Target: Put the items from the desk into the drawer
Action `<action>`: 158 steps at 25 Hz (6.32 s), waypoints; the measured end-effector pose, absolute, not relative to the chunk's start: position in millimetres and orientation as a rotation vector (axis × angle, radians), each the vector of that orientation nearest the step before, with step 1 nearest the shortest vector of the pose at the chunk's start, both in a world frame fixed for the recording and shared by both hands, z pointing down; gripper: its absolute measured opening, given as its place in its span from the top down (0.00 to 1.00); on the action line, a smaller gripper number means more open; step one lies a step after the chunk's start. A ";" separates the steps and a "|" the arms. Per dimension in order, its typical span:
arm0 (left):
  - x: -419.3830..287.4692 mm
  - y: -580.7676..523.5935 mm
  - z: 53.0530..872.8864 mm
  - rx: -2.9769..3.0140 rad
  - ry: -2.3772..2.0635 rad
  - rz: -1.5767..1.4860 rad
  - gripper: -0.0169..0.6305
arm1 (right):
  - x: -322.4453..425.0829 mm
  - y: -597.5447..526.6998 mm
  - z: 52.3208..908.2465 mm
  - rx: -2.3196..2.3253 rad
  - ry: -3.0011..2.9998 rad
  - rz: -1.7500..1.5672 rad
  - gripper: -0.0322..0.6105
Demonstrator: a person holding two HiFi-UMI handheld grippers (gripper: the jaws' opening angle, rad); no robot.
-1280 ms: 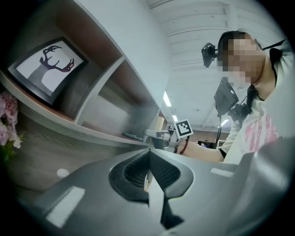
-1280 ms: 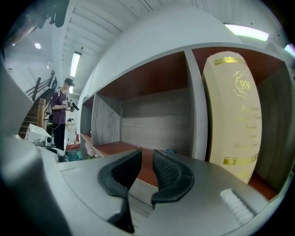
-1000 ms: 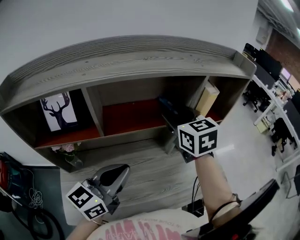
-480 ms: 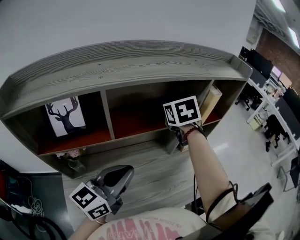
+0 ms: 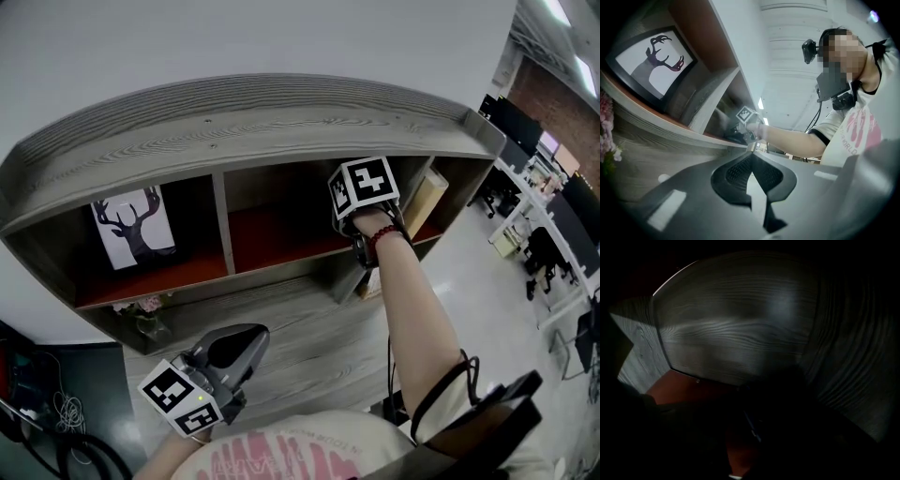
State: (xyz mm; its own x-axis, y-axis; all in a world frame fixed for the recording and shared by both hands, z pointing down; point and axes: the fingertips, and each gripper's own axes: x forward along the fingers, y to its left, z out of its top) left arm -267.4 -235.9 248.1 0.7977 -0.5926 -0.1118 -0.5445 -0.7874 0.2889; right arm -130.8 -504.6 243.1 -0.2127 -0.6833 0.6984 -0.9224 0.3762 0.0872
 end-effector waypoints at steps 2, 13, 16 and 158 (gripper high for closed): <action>-268.1 -235.3 249.5 2.741 -0.882 -0.285 0.94 | -126.6 -503.3 242.2 1.396 -1.961 0.420 0.67; -262.0 -231.7 248.8 2.743 -0.877 -0.287 0.94 | -122.1 -492.6 222.1 1.434 -2.004 0.230 0.84; -257.4 -230.1 248.1 2.747 -0.867 -0.289 0.94 | -120.0 -490.1 218.9 1.432 -2.027 0.240 0.85; 49.6 -103.3 301.4 2.687 -0.654 -0.171 0.94 | 148.2 -69.8 319.9 1.234 -3.028 0.767 0.94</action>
State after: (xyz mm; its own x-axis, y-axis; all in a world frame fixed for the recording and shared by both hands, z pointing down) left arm 49.6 -103.3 301.4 0.8850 -0.4646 -0.0302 -0.4198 -0.8242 0.3801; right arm 148.2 -69.8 319.9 -0.7096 -0.7040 -0.0283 -0.6056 0.6300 -0.4862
